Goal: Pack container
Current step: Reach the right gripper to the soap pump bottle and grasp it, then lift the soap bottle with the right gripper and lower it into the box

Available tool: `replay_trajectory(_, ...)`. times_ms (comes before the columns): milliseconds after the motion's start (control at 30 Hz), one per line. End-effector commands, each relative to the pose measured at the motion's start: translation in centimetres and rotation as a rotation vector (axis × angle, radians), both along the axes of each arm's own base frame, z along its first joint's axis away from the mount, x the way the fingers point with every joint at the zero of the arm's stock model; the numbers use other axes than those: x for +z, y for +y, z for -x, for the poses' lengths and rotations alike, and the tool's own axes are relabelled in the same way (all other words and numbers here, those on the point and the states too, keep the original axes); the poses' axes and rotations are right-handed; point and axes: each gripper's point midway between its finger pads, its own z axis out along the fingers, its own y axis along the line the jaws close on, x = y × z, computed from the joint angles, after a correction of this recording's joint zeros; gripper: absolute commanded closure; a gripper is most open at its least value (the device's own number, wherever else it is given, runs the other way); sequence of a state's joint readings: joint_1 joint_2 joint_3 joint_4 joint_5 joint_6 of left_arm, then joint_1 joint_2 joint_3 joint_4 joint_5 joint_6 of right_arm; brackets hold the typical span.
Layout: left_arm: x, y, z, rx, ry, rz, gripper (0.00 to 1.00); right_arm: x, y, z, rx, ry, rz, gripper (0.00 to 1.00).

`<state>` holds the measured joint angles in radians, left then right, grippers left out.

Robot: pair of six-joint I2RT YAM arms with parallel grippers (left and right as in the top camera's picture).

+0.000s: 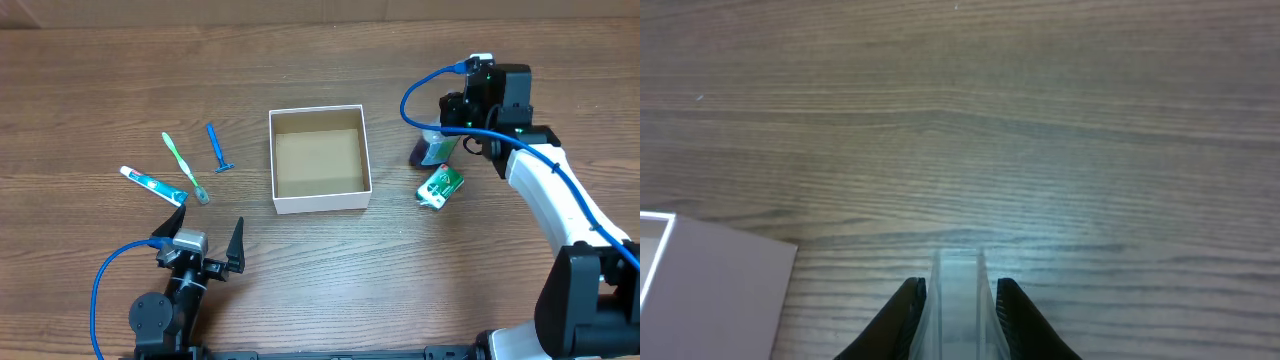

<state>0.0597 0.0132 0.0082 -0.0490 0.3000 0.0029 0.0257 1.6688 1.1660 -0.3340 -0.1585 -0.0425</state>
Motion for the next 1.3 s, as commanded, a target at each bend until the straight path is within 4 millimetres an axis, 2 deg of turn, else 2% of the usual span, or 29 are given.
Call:
replay_trajectory(0, 0.0, 0.1, 0.0, 0.004, -0.004, 0.005, 0.00, 7.7, 0.2, -0.9, 0.000, -0.141, -0.036, 0.80)
replay_trajectory(133, 0.0, 0.1, 0.0, 0.003, -0.004, 0.005, 0.00, 12.4, 0.8, 0.0, 0.020, -0.168, -0.044, 0.80)
replay_trajectory(233, 0.0, 0.1, 0.0, 0.004, -0.004, 0.005, 0.00, 17.0, 2.5, 1.2, 0.050, -0.216, -0.060, 0.79)
replay_trajectory(300, 0.0, 0.1, 0.0, 0.003, -0.004, 0.005, 0.00, 19.2, 5.0, 2.3, 0.092, -0.242, -0.089, 0.79)
replay_trajectory(400, 0.0, 0.1, 0.0, 0.003, -0.004, 0.005, 0.00, 20.1, 8.6, 3.4, 0.150, -0.254, -0.126, 0.79)
replay_trajectory(500, 0.0, 0.1, 0.0, 0.003, -0.004, 0.005, 0.00, 19.5, 13.9, 4.6, 0.218, -0.245, -0.119, 0.79)
replay_trajectory(600, 0.0, 0.1, 0.0, 0.003, -0.004, 0.005, 0.00, 18.8, 17.0, 4.7, 0.251, -0.246, -0.124, 0.79)
replay_trajectory(667, 0.0, 0.1, 0.0, 0.003, -0.004, 0.005, 0.00, 17.9, 19.5, 4.4, 0.282, -0.248, -0.133, 0.79)
replay_trajectory(733, 0.0, 0.1, 0.0, 0.004, -0.004, 0.005, 0.00, 16.8, 21.3, 3.9, 0.292, -0.243, -0.138, 0.79)
replay_trajectory(900, 0.0, 0.1, 0.0, 0.004, -0.004, 0.005, 0.00, 12.6, 25.0, 1.8, 0.296, -0.223, -0.132, 0.79)
replay_trajectory(1000, 0.0, 0.1, 0.0, 0.004, -0.004, 0.005, 0.00, 9.6, 26.5, 0.4, 0.254, -0.224, -0.088, 0.79)
replay_trajectory(1267, 0.0, 0.1, 0.0, 0.003, -0.004, 0.005, 0.00, 6.6, 28.9, -1.9, 0.195, -0.271, -0.112, 0.79)
